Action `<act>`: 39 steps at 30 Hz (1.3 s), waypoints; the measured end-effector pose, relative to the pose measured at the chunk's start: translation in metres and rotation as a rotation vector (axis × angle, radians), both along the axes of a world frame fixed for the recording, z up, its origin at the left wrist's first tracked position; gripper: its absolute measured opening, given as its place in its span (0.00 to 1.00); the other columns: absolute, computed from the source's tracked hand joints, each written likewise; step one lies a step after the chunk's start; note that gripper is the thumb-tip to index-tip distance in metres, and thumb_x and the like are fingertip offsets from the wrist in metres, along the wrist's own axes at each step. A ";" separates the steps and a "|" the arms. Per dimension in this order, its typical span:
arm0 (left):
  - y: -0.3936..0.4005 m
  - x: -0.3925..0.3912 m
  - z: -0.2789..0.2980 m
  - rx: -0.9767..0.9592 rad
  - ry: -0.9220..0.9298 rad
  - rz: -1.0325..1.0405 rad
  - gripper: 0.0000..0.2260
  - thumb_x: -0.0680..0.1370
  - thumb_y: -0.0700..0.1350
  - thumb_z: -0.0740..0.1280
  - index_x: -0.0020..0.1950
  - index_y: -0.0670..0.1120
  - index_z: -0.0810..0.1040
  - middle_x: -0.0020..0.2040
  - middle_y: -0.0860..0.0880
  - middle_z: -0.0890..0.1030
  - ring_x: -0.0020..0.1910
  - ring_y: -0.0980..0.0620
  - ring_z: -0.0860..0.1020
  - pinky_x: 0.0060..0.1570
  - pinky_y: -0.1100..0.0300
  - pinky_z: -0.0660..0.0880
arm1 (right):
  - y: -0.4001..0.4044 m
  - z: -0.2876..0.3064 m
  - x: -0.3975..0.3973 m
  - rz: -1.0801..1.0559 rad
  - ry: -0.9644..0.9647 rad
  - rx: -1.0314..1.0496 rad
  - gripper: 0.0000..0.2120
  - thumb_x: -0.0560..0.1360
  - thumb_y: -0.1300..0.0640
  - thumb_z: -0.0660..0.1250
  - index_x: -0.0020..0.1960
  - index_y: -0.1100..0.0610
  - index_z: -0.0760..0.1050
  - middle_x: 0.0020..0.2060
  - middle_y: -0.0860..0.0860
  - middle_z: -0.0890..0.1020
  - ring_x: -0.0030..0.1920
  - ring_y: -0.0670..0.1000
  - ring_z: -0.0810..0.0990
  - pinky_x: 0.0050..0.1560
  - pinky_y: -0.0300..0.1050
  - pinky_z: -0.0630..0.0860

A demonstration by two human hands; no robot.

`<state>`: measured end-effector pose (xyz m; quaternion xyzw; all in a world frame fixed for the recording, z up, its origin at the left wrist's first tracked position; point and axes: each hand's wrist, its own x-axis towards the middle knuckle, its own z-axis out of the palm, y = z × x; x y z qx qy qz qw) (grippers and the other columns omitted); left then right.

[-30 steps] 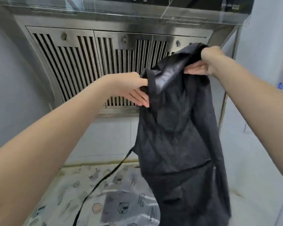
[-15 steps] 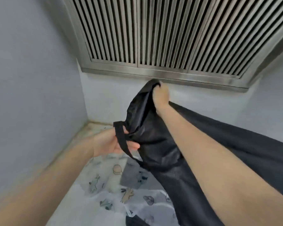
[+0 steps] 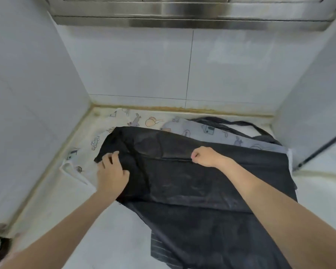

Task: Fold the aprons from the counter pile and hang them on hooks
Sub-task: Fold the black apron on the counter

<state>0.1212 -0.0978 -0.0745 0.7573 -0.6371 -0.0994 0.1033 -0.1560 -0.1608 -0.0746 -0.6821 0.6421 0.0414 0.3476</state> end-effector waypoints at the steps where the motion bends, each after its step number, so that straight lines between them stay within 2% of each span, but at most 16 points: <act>1: 0.006 -0.010 -0.005 0.045 -0.075 -0.141 0.27 0.75 0.42 0.65 0.73 0.42 0.61 0.70 0.38 0.62 0.67 0.36 0.63 0.63 0.47 0.65 | 0.009 -0.005 -0.012 -0.026 -0.003 0.038 0.14 0.79 0.60 0.58 0.60 0.65 0.76 0.62 0.59 0.76 0.57 0.57 0.76 0.58 0.50 0.72; 4: 0.024 -0.039 -0.021 0.296 -0.103 -0.471 0.27 0.77 0.47 0.62 0.75 0.52 0.56 0.75 0.49 0.54 0.73 0.45 0.54 0.69 0.51 0.58 | 0.041 -0.020 -0.033 -0.067 -0.003 0.178 0.13 0.78 0.60 0.59 0.58 0.59 0.77 0.59 0.55 0.78 0.53 0.55 0.79 0.42 0.44 0.74; 7: 0.044 -0.050 -0.030 0.432 -0.001 -0.657 0.28 0.77 0.51 0.64 0.74 0.54 0.56 0.75 0.53 0.55 0.73 0.49 0.53 0.70 0.51 0.55 | 0.076 -0.031 -0.035 -0.030 0.035 0.178 0.13 0.78 0.57 0.61 0.61 0.57 0.75 0.62 0.53 0.76 0.60 0.53 0.75 0.57 0.45 0.72; 10: 0.063 -0.046 -0.041 0.535 -0.180 -0.864 0.35 0.73 0.54 0.67 0.75 0.55 0.53 0.76 0.54 0.50 0.75 0.50 0.49 0.71 0.50 0.48 | 0.108 -0.035 -0.027 0.045 0.054 0.164 0.22 0.77 0.49 0.65 0.69 0.55 0.68 0.66 0.52 0.69 0.65 0.53 0.69 0.64 0.45 0.67; 13: 0.074 -0.043 -0.050 0.505 -0.444 -0.957 0.39 0.73 0.53 0.68 0.77 0.54 0.48 0.77 0.50 0.44 0.76 0.46 0.46 0.72 0.48 0.44 | 0.128 -0.027 -0.016 0.181 0.100 0.149 0.28 0.75 0.46 0.67 0.70 0.54 0.65 0.67 0.52 0.66 0.66 0.54 0.68 0.65 0.49 0.68; 16: 0.077 -0.044 -0.055 0.310 -0.586 -0.954 0.30 0.77 0.48 0.64 0.76 0.50 0.54 0.77 0.46 0.49 0.75 0.44 0.51 0.72 0.49 0.48 | 0.144 -0.014 -0.004 0.234 0.086 0.116 0.32 0.72 0.44 0.69 0.71 0.53 0.63 0.68 0.50 0.65 0.66 0.53 0.67 0.63 0.49 0.69; 19: 0.070 -0.049 -0.048 0.164 -0.497 -0.924 0.16 0.79 0.45 0.60 0.67 0.49 0.69 0.71 0.49 0.63 0.69 0.49 0.62 0.69 0.56 0.54 | 0.163 -0.013 0.007 0.258 0.107 0.176 0.44 0.68 0.39 0.72 0.75 0.49 0.53 0.73 0.49 0.59 0.71 0.53 0.62 0.66 0.55 0.67; 22: 0.059 -0.057 -0.035 0.155 -0.375 -0.890 0.12 0.80 0.45 0.59 0.61 0.50 0.76 0.63 0.52 0.70 0.64 0.53 0.68 0.66 0.59 0.58 | 0.184 -0.021 0.017 0.227 0.142 0.228 0.55 0.65 0.39 0.74 0.76 0.44 0.38 0.75 0.49 0.51 0.74 0.57 0.57 0.68 0.58 0.65; 24: 0.052 -0.058 -0.023 0.179 -0.300 -0.852 0.11 0.80 0.44 0.59 0.57 0.49 0.79 0.59 0.51 0.75 0.59 0.52 0.73 0.64 0.60 0.60 | 0.195 -0.023 0.023 0.250 0.251 0.137 0.52 0.70 0.50 0.73 0.77 0.48 0.37 0.74 0.53 0.54 0.70 0.61 0.62 0.66 0.58 0.66; 26: 0.043 -0.057 -0.015 0.218 -0.193 -0.822 0.11 0.80 0.45 0.59 0.54 0.47 0.80 0.52 0.49 0.80 0.52 0.50 0.77 0.57 0.61 0.66 | 0.198 -0.019 0.020 0.243 0.352 -0.004 0.39 0.73 0.63 0.66 0.77 0.53 0.47 0.68 0.57 0.62 0.64 0.63 0.69 0.60 0.58 0.68; 29: 0.035 -0.052 -0.005 0.357 0.055 -0.735 0.11 0.81 0.46 0.59 0.49 0.43 0.79 0.40 0.48 0.78 0.42 0.49 0.77 0.40 0.64 0.69 | 0.180 -0.001 -0.003 0.044 0.281 -0.118 0.19 0.73 0.68 0.60 0.63 0.57 0.70 0.57 0.58 0.76 0.56 0.60 0.76 0.53 0.52 0.74; 32: 0.035 -0.045 -0.009 0.440 0.173 -0.669 0.08 0.80 0.49 0.62 0.50 0.45 0.72 0.42 0.50 0.76 0.47 0.48 0.78 0.43 0.63 0.72 | 0.142 0.022 -0.026 -0.176 0.168 -0.212 0.14 0.73 0.68 0.60 0.56 0.59 0.77 0.54 0.58 0.79 0.53 0.59 0.78 0.50 0.49 0.75; 34: 0.035 -0.037 -0.013 0.497 0.128 -0.625 0.20 0.74 0.53 0.69 0.61 0.49 0.66 0.56 0.51 0.75 0.56 0.48 0.76 0.55 0.56 0.74 | 0.112 0.033 -0.031 -0.235 0.175 -0.249 0.16 0.74 0.68 0.60 0.59 0.59 0.76 0.57 0.57 0.78 0.55 0.59 0.77 0.47 0.46 0.72; 36: 0.030 -0.029 -0.015 0.419 -0.109 -0.584 0.28 0.73 0.52 0.70 0.67 0.50 0.61 0.63 0.51 0.71 0.60 0.47 0.73 0.62 0.52 0.69 | 0.084 0.036 -0.030 -0.239 0.206 -0.244 0.17 0.75 0.69 0.59 0.61 0.58 0.75 0.58 0.58 0.77 0.56 0.59 0.77 0.47 0.47 0.72; 38: 0.024 -0.023 -0.014 0.293 -0.264 -0.538 0.22 0.77 0.48 0.66 0.65 0.47 0.61 0.61 0.48 0.73 0.57 0.48 0.75 0.61 0.55 0.67 | 0.066 0.033 -0.028 -0.230 0.264 -0.220 0.17 0.75 0.68 0.58 0.61 0.59 0.75 0.58 0.58 0.77 0.55 0.59 0.77 0.52 0.49 0.74; 39: 0.017 -0.017 -0.015 0.264 -0.243 -0.486 0.17 0.78 0.46 0.64 0.63 0.46 0.62 0.58 0.47 0.75 0.54 0.48 0.76 0.57 0.57 0.68 | 0.055 0.028 -0.026 -0.225 0.302 -0.214 0.17 0.75 0.68 0.58 0.61 0.59 0.75 0.57 0.57 0.77 0.55 0.59 0.77 0.54 0.50 0.74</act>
